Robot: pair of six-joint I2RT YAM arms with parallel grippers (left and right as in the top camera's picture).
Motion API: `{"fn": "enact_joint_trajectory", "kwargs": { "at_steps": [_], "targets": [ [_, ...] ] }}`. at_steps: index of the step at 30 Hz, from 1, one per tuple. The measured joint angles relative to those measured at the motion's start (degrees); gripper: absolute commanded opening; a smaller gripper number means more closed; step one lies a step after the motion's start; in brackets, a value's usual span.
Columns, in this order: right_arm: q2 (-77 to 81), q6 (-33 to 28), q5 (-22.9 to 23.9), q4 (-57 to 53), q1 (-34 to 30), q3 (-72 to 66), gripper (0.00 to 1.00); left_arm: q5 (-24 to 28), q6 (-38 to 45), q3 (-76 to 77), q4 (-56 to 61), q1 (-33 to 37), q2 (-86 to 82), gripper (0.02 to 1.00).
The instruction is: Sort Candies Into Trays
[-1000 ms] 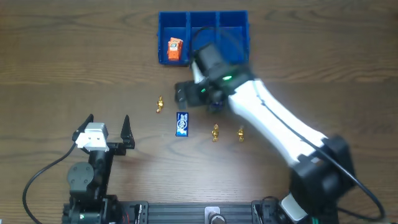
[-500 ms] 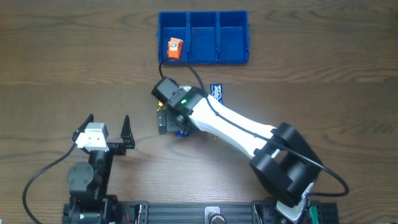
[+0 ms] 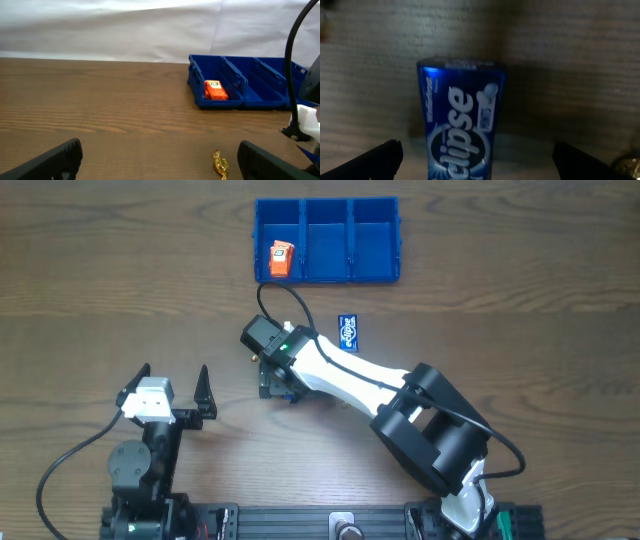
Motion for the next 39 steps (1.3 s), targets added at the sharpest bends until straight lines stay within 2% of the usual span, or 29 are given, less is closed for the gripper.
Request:
{"fn": "enact_joint_trajectory", "kwargs": {
  "at_steps": [14,17,21,23,30,39],
  "targets": [
    [0.04,-0.44,2.95,3.04,0.0,0.0,0.958,0.0,0.0,0.0,0.0,0.0,0.0,0.998],
    [0.07,-0.5,3.15,3.04,-0.02,0.0,0.879,0.0,0.0,0.0,0.0,0.0,0.0,0.998],
    [0.42,-0.79,3.48,2.99,-0.02,0.02,0.68,0.0,0.0,0.0,0.0,0.0,0.0,0.998],
    [0.76,-0.87,3.67,2.97,0.0,0.02,0.627,0.0,0.0,0.0,-0.02,0.0,-0.02,0.998],
    [1.14,-1.16,3.74,2.99,0.0,0.02,0.579,0.0,0.02,0.0,0.0,0.0,0.0,0.998],
    [1.14,-1.81,3.76,3.02,-0.02,0.02,0.356,0.0,0.0,0.0,0.0,0.0,-0.02,0.998]
  ]
}}
